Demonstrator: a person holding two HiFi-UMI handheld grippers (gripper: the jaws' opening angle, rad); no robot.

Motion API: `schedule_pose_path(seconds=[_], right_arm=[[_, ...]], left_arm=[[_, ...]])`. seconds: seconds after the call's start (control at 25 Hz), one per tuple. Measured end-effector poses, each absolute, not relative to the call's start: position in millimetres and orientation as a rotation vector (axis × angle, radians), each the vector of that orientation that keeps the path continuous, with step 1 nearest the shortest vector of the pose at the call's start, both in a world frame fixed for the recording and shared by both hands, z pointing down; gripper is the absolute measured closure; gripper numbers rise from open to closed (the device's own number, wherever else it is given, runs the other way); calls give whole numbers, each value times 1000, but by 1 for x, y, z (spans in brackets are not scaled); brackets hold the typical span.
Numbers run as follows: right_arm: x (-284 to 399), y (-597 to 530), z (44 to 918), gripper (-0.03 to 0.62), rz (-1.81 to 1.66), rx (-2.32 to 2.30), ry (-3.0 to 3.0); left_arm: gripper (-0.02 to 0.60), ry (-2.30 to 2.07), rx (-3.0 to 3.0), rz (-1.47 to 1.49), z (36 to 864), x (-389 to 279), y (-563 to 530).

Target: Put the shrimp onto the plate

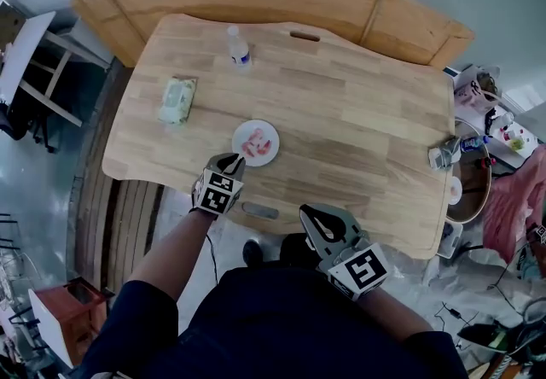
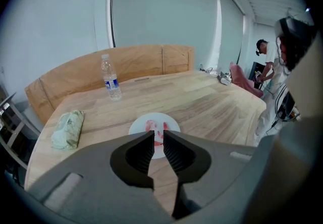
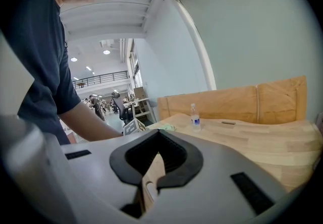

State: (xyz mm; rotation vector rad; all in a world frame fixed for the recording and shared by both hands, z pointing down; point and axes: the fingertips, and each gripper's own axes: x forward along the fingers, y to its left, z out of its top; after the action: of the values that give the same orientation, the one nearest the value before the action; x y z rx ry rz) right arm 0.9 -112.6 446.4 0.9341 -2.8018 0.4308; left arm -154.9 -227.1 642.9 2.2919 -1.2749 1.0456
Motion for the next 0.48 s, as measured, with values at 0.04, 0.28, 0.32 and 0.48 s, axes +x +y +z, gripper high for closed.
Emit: schedule_pose_path(seconds=[0.04, 0.28, 0.32, 0.48], right_arm=[[-2, -111, 445, 583, 426, 931, -2803], [-19, -101, 433, 584, 386, 915, -2826], [-22, -100, 431, 584, 376, 910, -2827], [-30, -92, 428, 583, 361, 912, -2822]], left_arm=[[522, -1281, 2290, 1037, 639, -156, -223], [523, -1310, 2314, 973, 610, -158, -193], [523, -1307, 2323, 960, 605, -156, -187], [523, -1289, 2370, 912, 581, -147, -162]])
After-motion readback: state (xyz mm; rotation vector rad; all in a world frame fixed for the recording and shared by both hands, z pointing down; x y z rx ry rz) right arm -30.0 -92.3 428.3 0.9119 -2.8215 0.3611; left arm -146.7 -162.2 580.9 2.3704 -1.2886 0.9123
